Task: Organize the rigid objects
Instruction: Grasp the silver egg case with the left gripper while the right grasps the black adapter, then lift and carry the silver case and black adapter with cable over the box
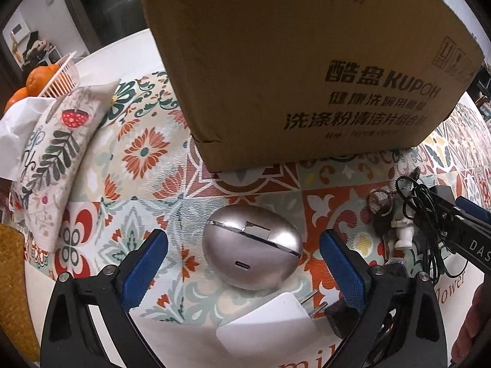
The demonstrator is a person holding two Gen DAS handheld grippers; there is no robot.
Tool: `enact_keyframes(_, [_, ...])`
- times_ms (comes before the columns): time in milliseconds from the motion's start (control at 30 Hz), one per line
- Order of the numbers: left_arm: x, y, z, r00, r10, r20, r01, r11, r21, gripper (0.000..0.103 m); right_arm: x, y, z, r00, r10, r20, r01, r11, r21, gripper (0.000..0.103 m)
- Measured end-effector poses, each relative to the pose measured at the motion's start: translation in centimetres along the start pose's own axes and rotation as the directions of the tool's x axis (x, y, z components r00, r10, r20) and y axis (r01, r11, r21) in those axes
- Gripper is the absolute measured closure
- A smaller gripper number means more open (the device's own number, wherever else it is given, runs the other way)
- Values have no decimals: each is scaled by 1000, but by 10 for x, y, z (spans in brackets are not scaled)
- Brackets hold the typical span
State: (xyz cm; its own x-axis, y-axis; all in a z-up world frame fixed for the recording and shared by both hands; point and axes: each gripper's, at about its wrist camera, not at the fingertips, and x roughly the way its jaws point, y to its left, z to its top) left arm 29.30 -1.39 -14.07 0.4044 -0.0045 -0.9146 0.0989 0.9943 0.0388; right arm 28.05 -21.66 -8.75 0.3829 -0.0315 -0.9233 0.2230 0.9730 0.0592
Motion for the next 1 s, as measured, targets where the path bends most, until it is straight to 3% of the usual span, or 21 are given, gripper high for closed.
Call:
enact_keyframes(267, [16, -1, 2, 999, -47, -26, 47, 999, -15, 20, 12, -7, 1, 1000, 10, -8, -10, 1000, 4, 26])
enact_keyframes(433, [15, 1, 1, 999, -50, -6, 50, 999, -14, 39, 8, 1, -2, 999, 37, 6, -37, 999, -20, 48])
enact_keyframes(1000, [-32, -3, -4, 995, -59, 74, 58, 998, 15, 39, -20, 2, -13, 996, 52, 68, -51, 999, -16, 48])
